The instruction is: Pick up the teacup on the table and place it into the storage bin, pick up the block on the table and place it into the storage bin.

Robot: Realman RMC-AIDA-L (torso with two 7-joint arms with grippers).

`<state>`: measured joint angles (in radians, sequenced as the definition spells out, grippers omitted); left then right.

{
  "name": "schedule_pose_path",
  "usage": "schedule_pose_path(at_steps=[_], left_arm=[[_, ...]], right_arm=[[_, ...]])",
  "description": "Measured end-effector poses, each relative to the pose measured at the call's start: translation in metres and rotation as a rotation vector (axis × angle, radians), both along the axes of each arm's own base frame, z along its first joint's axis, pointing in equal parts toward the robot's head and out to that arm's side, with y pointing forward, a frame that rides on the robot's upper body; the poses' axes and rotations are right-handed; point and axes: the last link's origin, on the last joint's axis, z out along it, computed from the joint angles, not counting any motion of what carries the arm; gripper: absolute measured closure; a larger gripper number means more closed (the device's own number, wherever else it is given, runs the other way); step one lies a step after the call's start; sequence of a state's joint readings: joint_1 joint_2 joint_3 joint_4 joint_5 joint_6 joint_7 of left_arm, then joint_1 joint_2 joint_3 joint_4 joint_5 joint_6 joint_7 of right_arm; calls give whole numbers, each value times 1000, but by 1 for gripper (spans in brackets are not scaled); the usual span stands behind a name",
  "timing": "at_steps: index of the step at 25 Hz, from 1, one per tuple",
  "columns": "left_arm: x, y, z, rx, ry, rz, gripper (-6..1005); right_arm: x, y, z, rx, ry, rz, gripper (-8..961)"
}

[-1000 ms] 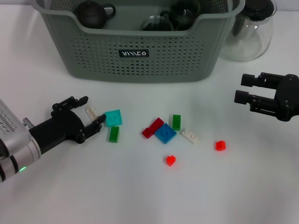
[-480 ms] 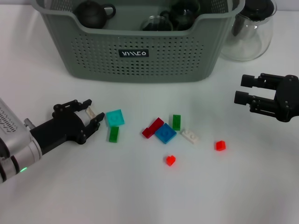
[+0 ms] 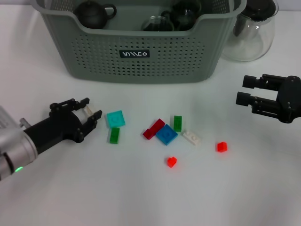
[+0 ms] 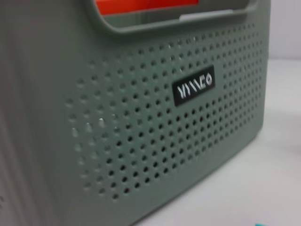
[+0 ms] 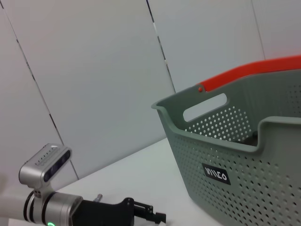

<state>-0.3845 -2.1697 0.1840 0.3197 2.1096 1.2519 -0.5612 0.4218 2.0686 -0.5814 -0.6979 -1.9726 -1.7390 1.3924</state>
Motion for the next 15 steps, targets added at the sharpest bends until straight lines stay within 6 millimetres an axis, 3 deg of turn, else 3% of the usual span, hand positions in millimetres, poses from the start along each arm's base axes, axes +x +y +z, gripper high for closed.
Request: schedule_pose_path(at_steps=[8, 15], left_arm=[[3, -11, 41, -27, -192, 30, 575], [18, -17, 55, -238, -389, 107, 576]], right_arm=[[0, 0, 2, 2, 1, -3, 339], [0, 1, 1, 3, 4, -3, 339]])
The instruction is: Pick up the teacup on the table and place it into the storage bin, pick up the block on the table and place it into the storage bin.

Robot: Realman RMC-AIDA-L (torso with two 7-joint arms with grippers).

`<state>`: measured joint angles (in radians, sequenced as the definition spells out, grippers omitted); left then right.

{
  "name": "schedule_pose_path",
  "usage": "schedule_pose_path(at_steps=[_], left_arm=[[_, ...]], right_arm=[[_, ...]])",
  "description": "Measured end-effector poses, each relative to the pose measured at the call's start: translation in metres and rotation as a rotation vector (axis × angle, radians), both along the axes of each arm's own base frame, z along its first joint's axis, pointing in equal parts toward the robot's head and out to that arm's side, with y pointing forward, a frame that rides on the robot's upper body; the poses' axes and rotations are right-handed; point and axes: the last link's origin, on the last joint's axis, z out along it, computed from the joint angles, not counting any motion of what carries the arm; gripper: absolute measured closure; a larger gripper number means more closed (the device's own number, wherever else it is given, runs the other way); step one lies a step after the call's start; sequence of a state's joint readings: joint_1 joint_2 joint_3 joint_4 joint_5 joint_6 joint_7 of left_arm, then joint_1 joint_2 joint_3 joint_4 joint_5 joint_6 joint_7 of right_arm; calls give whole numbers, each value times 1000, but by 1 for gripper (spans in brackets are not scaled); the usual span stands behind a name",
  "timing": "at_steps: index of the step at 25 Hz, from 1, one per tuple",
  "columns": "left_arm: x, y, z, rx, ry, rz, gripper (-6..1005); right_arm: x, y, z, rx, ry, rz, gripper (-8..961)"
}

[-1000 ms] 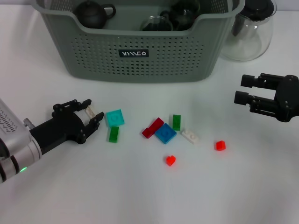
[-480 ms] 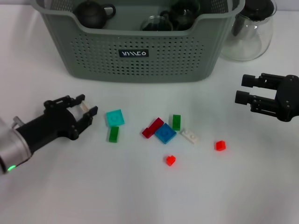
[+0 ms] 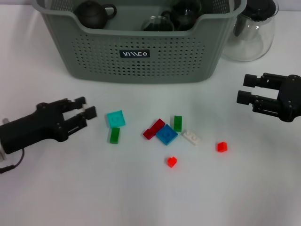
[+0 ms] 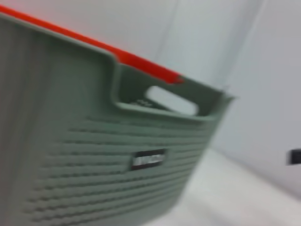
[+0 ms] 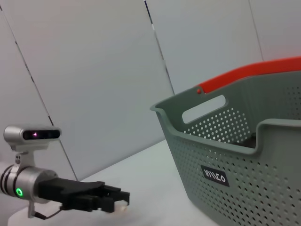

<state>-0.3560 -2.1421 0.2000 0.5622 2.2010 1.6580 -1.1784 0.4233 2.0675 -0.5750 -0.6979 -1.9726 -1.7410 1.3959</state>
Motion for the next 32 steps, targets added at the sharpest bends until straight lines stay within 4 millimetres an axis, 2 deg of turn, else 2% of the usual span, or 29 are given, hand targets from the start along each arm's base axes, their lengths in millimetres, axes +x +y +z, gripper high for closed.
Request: schedule_pose_path(at_steps=[8, 9, 14, 19, 27, 32], left_arm=[[41, 12, 8, -218, -244, -15, 576], [51, 18, 12, -253, -293, -21, 576], [75, 33, 23, -331, -403, -62, 575], [102, 56, 40, -339, -458, -140, 575], [153, 118, 80, -273, -394, -228, 576], [191, 168, 89, -213, -186, -165, 576]], right_arm=[[0, -1, 0, -1, 0, -1, 339], [0, -1, 0, -1, 0, -1, 339], [0, 0, 0, -1, -1, 0, 339], [0, 0, 0, 0, -3, 7, 339], [-1, 0, 0, -1, -4, 10, 339], [-1, 0, 0, -3, -3, 8, 340]])
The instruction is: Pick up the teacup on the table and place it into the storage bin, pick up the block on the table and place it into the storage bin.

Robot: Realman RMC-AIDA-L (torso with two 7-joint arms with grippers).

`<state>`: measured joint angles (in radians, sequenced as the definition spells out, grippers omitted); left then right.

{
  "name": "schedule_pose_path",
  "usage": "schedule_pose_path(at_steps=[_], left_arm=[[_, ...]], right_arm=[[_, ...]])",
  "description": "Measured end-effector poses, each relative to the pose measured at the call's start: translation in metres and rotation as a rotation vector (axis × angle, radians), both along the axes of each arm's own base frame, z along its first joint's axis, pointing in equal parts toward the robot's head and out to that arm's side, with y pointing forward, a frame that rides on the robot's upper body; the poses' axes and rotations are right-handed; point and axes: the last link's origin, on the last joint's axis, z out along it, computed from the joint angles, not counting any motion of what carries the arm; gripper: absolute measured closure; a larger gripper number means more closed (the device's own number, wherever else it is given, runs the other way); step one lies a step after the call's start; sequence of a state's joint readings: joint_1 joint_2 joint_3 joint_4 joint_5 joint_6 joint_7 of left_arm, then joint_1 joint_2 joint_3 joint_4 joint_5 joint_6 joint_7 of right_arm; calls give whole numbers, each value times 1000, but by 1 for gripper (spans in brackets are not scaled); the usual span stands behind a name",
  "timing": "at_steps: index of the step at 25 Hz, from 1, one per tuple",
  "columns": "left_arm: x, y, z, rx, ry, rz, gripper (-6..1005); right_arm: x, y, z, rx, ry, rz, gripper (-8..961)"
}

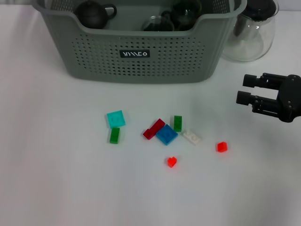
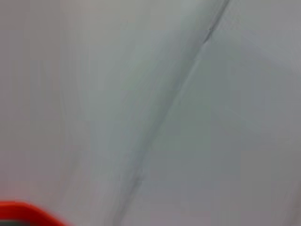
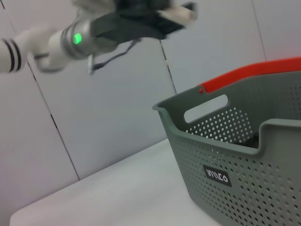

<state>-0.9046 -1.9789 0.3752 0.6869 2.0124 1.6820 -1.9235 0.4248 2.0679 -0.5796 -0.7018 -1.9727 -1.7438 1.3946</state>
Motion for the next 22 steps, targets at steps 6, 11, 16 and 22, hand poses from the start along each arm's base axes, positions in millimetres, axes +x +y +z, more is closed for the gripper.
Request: schedule_pose_path(at_steps=[6, 11, 16, 22], left_arm=[[26, 47, -26, 100, 399, 126, 575], [24, 62, -56, 153, 653, 205, 572], [19, 63, -80, 170, 806, 239, 554], [15, 65, -96, 185, 846, 295, 533]], right_arm=[[-1, 0, -1, 0, 5, 3, 340], [-4, 2, -1, -3, 6, 12, 340], [-4, 2, -2, -2, 9, 16, 340], [-5, 2, -2, 1, 11, 16, 340]])
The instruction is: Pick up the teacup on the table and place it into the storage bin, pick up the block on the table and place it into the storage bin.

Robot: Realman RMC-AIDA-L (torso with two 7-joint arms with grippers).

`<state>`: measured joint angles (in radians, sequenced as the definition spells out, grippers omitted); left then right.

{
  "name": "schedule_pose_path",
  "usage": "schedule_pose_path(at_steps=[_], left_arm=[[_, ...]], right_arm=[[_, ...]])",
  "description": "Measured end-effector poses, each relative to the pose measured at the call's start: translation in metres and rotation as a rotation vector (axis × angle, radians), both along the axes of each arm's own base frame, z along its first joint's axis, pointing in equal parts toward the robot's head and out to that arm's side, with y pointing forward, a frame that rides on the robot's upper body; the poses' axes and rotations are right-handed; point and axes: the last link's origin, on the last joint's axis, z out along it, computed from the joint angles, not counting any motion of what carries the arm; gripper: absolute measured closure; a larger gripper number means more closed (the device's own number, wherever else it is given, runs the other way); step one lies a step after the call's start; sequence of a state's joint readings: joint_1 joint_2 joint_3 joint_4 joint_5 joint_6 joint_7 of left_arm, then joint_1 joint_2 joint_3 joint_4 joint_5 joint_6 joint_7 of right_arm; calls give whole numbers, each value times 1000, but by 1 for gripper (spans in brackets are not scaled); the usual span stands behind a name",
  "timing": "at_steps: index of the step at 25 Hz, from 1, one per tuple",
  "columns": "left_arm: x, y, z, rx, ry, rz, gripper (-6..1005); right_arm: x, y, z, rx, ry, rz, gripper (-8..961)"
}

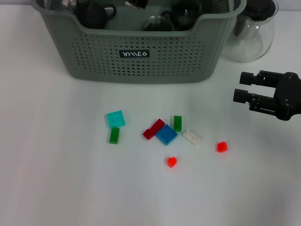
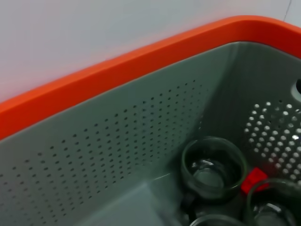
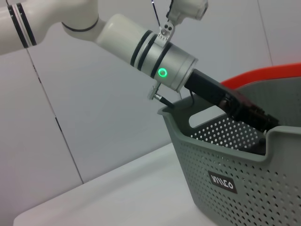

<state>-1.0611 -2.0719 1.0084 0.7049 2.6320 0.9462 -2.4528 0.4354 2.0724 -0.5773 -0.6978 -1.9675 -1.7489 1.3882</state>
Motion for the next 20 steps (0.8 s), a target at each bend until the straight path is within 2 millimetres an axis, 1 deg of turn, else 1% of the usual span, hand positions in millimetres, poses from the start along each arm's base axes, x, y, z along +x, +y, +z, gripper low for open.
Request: schedule_pose_path(at_steps=[2, 5, 6, 8, 10, 11, 13, 14, 16, 18, 20], left_arm=[[1, -1, 2, 2, -18, -1, 526], [6, -5, 16, 21, -117, -21, 516], [7, -8, 21, 26, -153, -32, 489], [8, -17, 37, 39, -262, -68, 435], [2, -30, 59, 60, -393, -111, 381], [-4, -38, 69, 69, -454, -137, 354], [-20, -61, 89, 83, -590, -225, 300], [-27, -69, 95, 92, -630, -258, 302], [-53, -95, 108, 129, -729, -349, 305], [-76, -117, 111, 162, -772, -404, 308], [-103, -145, 105, 190, -785, -447, 309]], right_arm=[[0, 0, 0, 2, 1, -1, 340], [0, 1, 0, 2, 1, 0, 340], [0, 1, 0, 2, 1, 1, 340], [0, 1, 0, 3, 1, 0, 340], [0, 1, 1, 5, 1, -1, 340], [0, 1, 1, 6, 2, -1, 340], [0, 1, 1, 7, 3, -1, 340], [0, 1, 1, 7, 4, -1, 340], [0, 1, 1, 8, 4, -1, 340], [0, 1, 1, 7, 5, -2, 340], [0, 1, 1, 5, 6, -4, 340]])
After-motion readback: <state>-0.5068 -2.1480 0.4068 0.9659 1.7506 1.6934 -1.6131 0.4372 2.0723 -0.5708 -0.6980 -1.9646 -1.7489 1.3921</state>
